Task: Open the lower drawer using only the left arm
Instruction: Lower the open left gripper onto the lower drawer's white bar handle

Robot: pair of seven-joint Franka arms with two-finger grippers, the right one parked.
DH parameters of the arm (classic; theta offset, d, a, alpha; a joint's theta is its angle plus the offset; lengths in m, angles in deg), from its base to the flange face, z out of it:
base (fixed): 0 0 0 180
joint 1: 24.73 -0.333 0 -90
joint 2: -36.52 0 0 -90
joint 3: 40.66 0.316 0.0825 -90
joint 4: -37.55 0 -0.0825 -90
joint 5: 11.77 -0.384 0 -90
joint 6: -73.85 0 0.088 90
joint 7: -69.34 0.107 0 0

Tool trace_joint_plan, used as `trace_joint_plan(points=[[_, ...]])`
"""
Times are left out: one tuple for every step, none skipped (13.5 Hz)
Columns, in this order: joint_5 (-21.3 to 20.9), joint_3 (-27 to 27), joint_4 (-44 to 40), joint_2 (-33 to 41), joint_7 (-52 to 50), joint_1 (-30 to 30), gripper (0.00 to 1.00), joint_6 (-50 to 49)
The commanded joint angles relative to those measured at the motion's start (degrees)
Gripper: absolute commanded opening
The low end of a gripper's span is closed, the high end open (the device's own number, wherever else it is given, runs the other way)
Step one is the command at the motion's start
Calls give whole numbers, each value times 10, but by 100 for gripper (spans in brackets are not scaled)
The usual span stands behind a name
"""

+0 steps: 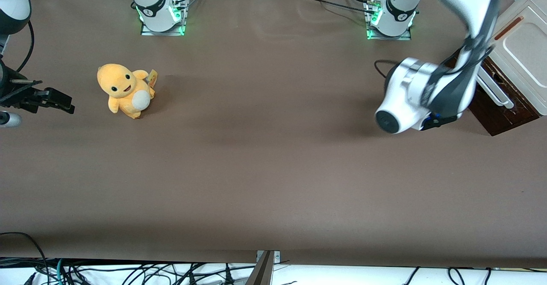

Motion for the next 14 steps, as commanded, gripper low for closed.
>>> trace_joint_plan(points=[[-55,-2,51,-17,-67,-1,100,0],[-59,-2,59,-23,-75,-16,100,4],[-72,-2,66,-28,-83,-28,100,5],[-91,-2,89,-28,-86,-37,100,5],[-115,-2,110,-28,-92,-50,100,6],[-132,-2,131,-27,-101,-68,100,20],[-147,-2,149,-24,-102,-86,97,52],[-170,-2,166,-24,-113,-102,97,79],[-189,-2,178,-26,-129,-116,97,91],[-200,-2,189,-28,-142,-128,96,104],[-208,-1,201,-29,-153,-132,93,119],[-224,-1,204,-30,-158,-144,90,121],[-240,-2,206,-32,-158,-161,84,121],[-257,-1,209,-34,-158,-168,78,122]])
